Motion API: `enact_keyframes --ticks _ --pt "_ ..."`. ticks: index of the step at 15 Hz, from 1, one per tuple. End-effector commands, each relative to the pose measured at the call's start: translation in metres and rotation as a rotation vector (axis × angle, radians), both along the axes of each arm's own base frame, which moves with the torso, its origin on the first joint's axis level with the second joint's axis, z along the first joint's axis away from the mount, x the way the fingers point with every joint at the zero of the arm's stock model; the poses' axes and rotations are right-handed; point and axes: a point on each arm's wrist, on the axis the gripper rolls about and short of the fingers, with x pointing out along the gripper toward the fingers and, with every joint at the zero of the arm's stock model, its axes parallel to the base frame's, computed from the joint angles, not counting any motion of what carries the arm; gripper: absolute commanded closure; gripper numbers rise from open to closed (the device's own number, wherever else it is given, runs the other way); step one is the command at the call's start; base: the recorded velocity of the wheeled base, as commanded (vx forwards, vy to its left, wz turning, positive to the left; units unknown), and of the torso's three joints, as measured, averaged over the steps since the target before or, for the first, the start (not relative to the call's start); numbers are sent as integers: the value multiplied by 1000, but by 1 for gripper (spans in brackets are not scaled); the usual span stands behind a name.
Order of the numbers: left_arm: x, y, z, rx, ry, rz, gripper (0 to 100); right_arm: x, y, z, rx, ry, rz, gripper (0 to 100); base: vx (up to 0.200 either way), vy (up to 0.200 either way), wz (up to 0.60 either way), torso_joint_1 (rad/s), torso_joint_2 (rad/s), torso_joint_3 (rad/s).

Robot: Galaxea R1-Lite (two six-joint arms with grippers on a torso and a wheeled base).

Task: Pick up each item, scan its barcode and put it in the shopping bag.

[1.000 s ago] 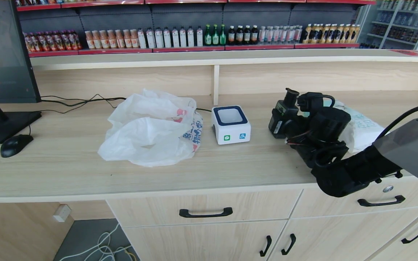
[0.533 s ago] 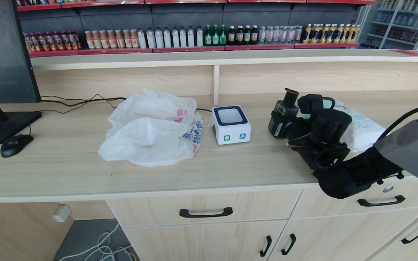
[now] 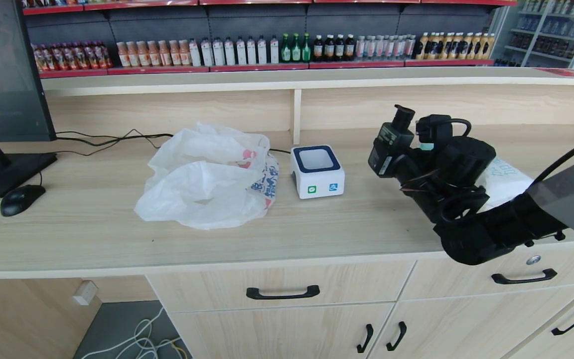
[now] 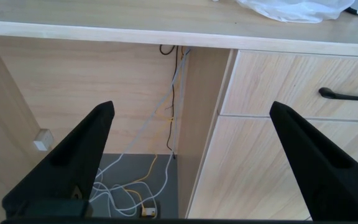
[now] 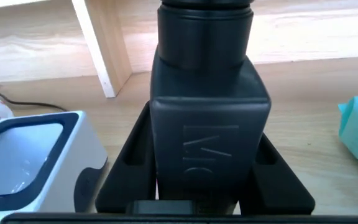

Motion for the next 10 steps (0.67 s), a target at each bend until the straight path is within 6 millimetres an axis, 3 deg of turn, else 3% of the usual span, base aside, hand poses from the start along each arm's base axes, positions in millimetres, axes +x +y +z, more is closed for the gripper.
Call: enact_keyframes --ticks 1,3,4,5,6,9,10 --pt "0 0 0 0 -1 0 0 -32 -3 39 30 -88 35 100 0 0 0 0 0 0" --pt "0 0 0 0 -1 0 0 -77 11 53 9 -181 219 100 0 0 0 0 0 0" --pt "0 0 0 0 -1 0 0 -86 12 51 -2 -190 253 100 0 0 0 0 0 0" --pt "0 0 0 0 -1 0 0 -117 16 47 -44 -243 385 100 0 0 0 0 0 0" --pt "0 0 0 1 -1 0 0 -134 19 45 -63 -264 467 100 0 0 0 0 0 0" --pt "0 0 0 0 -1 0 0 -207 34 35 -70 -220 707 100 0 0 0 0 0 0" --pt "0 0 0 0 -1 0 0 -221 37 32 -71 -206 755 100 0 0 0 0 0 0"
